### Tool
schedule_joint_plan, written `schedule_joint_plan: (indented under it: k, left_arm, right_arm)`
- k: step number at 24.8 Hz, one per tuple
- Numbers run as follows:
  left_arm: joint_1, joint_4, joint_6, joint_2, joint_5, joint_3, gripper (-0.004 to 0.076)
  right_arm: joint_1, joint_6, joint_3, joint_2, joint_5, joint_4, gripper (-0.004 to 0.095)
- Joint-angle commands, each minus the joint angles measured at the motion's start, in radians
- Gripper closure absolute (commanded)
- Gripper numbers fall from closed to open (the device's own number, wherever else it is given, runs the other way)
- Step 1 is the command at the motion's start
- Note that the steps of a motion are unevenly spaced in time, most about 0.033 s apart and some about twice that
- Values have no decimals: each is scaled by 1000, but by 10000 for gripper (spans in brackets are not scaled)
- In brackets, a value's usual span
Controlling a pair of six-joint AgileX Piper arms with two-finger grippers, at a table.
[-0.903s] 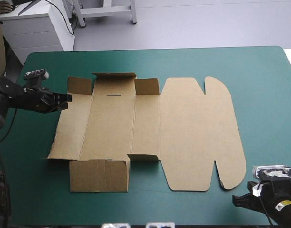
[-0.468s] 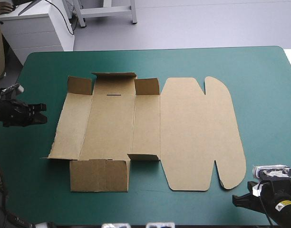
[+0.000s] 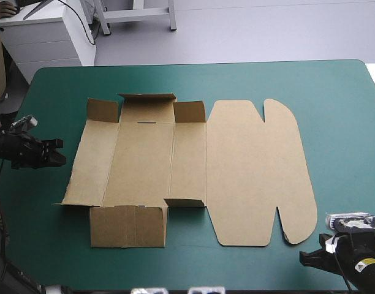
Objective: Fold the box
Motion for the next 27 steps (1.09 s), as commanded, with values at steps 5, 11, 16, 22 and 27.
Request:
schedule_joint_plan:
  k: [5,11,16,22,27]
  left_arm:
    - [-2,-49,44,-9,85,-23,259]
    - [-12,-54,49,21,85,-13,248]
    - [-20,-72,69,55,85,41,248]
    - [-78,-146,133,86,85,109,248]
    - [-154,-140,133,118,85,110,248]
  right_arm:
    - [-1,3,-25,9,-48,11,922]
    - [-1,14,-25,9,-48,11,922]
    - [-1,15,-25,9,-48,11,922]
    - [-1,20,-25,9,-60,11,922]
    - [-1,42,-25,9,-54,11,922]
